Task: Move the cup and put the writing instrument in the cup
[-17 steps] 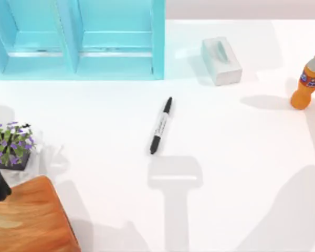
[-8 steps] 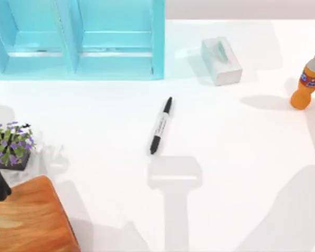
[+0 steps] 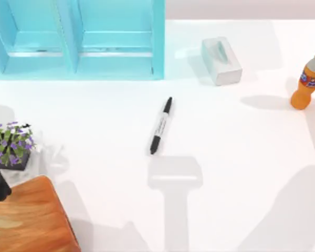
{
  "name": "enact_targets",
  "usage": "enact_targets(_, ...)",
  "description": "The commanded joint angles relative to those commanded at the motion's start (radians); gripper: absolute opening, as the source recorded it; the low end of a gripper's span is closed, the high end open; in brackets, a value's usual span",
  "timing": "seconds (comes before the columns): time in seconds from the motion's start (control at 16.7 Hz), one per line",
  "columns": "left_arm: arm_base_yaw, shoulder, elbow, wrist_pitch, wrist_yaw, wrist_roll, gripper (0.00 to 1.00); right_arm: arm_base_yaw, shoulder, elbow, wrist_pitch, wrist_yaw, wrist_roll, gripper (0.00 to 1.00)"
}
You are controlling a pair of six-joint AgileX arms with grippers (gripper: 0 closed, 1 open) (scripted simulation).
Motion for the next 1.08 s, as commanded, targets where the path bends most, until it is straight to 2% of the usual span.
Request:
enact_targets(0.42,0.000,0.000,0.000,0.000,0.000,0.000,1.00,0.035,-0.015,0.033,-0.040,0.000,0.037,0.00)
enact_targets(0.84,0.000,0.000,0.000,0.000,0.000,0.000,1.00,0.318,-0.150,0.249,-0.427,-0.003,0.316,0.00)
enact_targets(1.08,0.000,0.000,0.000,0.000,0.000,0.000,1.00,0.424,-0.216,0.324,-0.539,-0.003,0.422,0.00)
